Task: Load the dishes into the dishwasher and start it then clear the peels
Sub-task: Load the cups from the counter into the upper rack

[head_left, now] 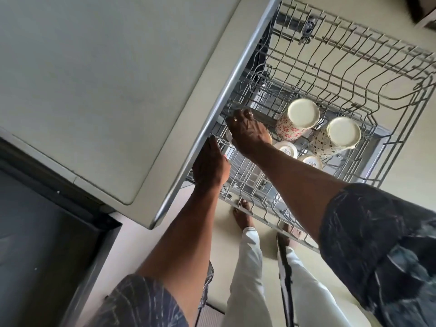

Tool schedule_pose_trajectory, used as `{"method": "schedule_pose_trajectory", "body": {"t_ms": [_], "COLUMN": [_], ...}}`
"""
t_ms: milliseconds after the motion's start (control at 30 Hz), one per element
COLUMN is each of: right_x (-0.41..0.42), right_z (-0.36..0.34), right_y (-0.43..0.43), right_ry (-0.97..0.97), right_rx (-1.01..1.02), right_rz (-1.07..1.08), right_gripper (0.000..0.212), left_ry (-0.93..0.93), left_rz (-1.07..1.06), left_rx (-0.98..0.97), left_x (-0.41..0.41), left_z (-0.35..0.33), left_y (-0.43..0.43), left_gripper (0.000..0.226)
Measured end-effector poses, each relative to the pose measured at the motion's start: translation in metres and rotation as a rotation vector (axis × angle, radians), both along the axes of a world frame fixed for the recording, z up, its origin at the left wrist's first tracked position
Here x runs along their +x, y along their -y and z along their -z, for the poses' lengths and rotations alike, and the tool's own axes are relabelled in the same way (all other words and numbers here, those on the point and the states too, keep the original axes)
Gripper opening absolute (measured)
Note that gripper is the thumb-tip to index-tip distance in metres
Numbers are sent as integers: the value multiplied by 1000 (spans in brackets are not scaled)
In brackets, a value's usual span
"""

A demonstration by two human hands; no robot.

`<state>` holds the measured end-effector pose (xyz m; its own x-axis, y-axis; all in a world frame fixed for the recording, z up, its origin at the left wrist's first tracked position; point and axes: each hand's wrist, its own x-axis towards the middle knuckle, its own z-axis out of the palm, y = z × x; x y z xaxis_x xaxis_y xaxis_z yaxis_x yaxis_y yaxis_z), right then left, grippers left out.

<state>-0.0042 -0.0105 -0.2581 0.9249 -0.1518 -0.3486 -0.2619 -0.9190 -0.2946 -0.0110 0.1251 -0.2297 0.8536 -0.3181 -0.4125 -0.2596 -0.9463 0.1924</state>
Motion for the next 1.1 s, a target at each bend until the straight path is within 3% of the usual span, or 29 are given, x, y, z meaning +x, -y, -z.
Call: {"method": "schedule_pose_trajectory", "body": {"t_ms": [167,600,867,1000,1100], "right_x": [-2,-4,-9,-19,-37], "right_z": [3,4,1,-8,-27], "right_y": [1,10,18,26,37], "right_ry": [32,34,69,112,171], "right_rx": [6,53,72,73,83], "right_rz": [-14,-78,-121,-141,-121], "right_gripper": [70,52,65,61,47], "left_ry": [9,29,53,79,100], "left_rz": [2,-18,-6,12,25], "left_rx": [-9,-10,-14,-12,-24], "left_x": [-2,-14,-22,-26,-31], "left_z": [4,1,-2,-3,-8], "left_y": [-1,-2,-4,-4,-5], "left_gripper": [69,75,81,81,77]}}
